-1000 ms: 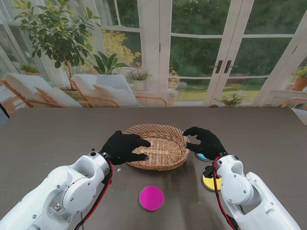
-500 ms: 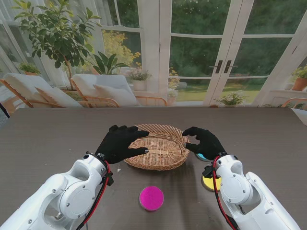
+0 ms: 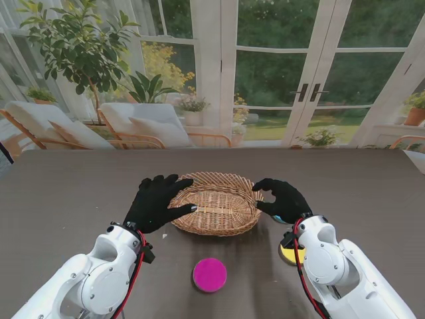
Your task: Stack culture dishes into a storage basket
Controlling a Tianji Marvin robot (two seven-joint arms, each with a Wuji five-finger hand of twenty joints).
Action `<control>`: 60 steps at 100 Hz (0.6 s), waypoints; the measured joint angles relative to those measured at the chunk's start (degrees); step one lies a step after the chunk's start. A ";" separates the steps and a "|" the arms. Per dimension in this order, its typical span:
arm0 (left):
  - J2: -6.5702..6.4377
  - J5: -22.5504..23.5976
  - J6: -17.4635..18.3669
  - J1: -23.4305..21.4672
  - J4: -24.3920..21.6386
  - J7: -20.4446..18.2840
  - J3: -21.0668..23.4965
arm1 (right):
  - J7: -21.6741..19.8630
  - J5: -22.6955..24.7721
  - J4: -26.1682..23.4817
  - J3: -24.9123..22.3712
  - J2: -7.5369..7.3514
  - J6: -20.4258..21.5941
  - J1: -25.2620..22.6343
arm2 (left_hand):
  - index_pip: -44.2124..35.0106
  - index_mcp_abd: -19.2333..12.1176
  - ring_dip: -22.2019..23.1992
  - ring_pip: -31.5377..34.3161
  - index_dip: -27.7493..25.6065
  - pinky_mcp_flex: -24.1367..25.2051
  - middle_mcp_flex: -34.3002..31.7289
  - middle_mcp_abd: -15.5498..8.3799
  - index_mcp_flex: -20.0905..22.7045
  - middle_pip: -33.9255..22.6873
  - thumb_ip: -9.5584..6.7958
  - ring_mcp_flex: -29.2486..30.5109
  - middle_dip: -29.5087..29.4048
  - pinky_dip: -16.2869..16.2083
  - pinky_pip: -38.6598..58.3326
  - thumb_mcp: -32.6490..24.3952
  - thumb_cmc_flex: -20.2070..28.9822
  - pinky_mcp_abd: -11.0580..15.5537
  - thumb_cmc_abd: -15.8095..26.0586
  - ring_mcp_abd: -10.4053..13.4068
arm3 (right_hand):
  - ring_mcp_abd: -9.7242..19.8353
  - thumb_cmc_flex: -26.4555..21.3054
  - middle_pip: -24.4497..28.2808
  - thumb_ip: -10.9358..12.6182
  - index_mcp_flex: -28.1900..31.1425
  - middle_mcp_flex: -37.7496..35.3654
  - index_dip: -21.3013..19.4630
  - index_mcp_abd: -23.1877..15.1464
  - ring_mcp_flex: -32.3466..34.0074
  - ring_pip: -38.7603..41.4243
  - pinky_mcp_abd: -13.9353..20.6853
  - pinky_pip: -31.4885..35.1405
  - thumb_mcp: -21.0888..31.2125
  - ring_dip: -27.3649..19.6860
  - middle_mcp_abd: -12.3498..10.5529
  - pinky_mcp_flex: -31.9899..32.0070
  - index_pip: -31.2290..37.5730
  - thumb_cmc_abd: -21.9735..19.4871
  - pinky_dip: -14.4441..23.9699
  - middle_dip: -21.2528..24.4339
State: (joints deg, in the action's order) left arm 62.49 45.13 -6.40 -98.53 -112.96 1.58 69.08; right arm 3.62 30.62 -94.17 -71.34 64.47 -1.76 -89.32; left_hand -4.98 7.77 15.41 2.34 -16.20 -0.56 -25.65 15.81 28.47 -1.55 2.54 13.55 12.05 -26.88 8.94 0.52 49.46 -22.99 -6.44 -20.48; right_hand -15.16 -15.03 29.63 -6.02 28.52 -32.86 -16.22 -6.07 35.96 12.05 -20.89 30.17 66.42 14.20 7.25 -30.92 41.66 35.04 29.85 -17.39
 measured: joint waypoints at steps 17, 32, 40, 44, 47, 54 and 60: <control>0.45 -0.29 -0.01 -1.20 0.63 1.99 1.02 | -2.22 6.10 -0.61 0.97 -0.66 -2.31 0.46 | 0.00 0.13 0.00 0.00 0.00 0.00 0.00 0.19 0.00 -0.01 0.00 0.05 -0.01 0.00 0.00 0.00 0.00 0.00 0.00 -0.02 | 0.00 0.06 -0.08 0.00 -1.95 0.73 0.00 -0.01 0.00 0.00 0.00 -0.01 -0.07 0.00 0.00 0.00 0.08 0.76 0.88 0.00; 0.61 -0.15 -0.33 -2.54 0.69 2.53 2.14 | -3.81 14.00 -0.83 2.81 -1.76 -5.40 2.35 | 0.00 0.15 0.00 0.00 0.00 0.00 -0.07 0.72 0.01 -0.10 0.00 0.07 -0.01 0.00 0.00 0.00 0.01 0.00 0.00 -0.81 | 0.86 0.21 -0.54 -0.88 -3.09 2.18 0.00 -1.28 2.96 5.29 0.31 5.42 -0.07 2.56 0.00 0.00 -0.86 4.34 2.85 0.00; 0.65 -0.57 -0.87 -3.25 0.64 2.87 2.44 | -4.86 17.66 -0.79 4.03 -2.21 -7.63 3.93 | 0.00 0.20 0.00 0.00 0.00 0.00 -0.16 0.78 0.04 -0.12 0.00 0.08 -0.01 -0.11 0.00 0.00 0.03 0.00 0.00 -0.82 | 1.62 0.98 -0.70 -1.52 -4.74 3.60 0.18 -2.30 4.17 9.92 0.71 11.87 -0.07 5.47 0.00 -0.04 -1.38 7.80 4.27 0.00; 0.69 -0.74 -1.05 -3.60 0.57 3.10 2.59 | -5.34 19.32 -0.60 4.74 -2.43 -8.71 4.89 | 0.00 0.46 0.00 0.07 0.01 0.00 -0.17 0.92 0.05 -0.16 0.00 0.10 -0.01 -0.58 0.00 0.00 0.03 0.00 0.00 -0.83 | 2.22 1.79 -0.79 -2.04 -5.44 3.60 0.27 -3.02 4.63 13.24 1.25 16.34 0.14 7.15 -0.01 -0.04 -1.99 9.30 4.30 0.00; 0.72 -0.78 -1.14 -3.86 0.48 3.22 2.72 | -5.74 20.37 -0.31 5.40 -2.58 -9.50 5.71 | 0.00 1.22 0.00 0.07 0.01 0.00 -0.21 1.18 0.10 -0.25 0.00 0.10 -0.01 -0.66 0.00 0.00 0.04 0.00 0.00 -0.83 | 2.59 2.43 -0.80 -2.25 -6.06 4.39 0.27 -3.77 5.88 15.67 1.75 19.75 -0.02 8.56 -0.05 -0.05 -2.46 10.77 4.31 0.00; 0.76 -0.81 -1.27 -4.47 0.18 3.39 3.04 | -7.70 21.14 0.77 6.88 -2.89 -10.71 7.99 | 0.00 1.45 0.00 0.08 0.01 0.00 -0.25 1.31 0.11 -0.51 0.00 0.13 -0.01 -0.69 0.00 0.00 0.04 0.00 0.06 -0.83 | 3.64 3.07 0.61 -2.88 -6.70 5.82 0.03 -5.21 5.69 21.70 2.75 27.34 0.04 11.68 -0.09 -0.05 -2.85 14.28 5.76 0.00; 0.78 -0.82 -1.39 -4.97 -0.19 3.47 3.26 | -9.10 20.99 2.39 8.24 -3.03 -11.60 10.19 | 0.00 1.45 0.00 0.09 0.01 0.00 -0.26 1.34 0.14 -0.61 0.00 0.14 -0.01 -0.72 0.00 0.02 0.06 0.00 0.83 -0.84 | 4.41 3.21 2.55 -3.42 -8.01 7.56 -0.98 -6.28 5.58 27.41 3.57 32.63 0.10 14.39 -0.11 -0.06 -2.25 17.12 6.15 -0.37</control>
State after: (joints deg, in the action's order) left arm 63.27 44.31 -7.79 -103.49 -113.15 5.05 72.34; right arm -5.48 51.60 -91.78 -63.10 61.44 -13.36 -79.13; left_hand -4.98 9.23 15.41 2.43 -16.20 -0.56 -25.90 17.16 28.60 -2.16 2.54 13.69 12.05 -27.60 8.93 0.54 49.52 -22.99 -5.61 -21.31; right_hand -10.74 -11.82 32.18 -9.44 20.51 -25.30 -17.20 -12.35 41.54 39.46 -17.32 62.80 66.52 28.59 7.14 -30.98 39.41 52.16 36.00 -17.76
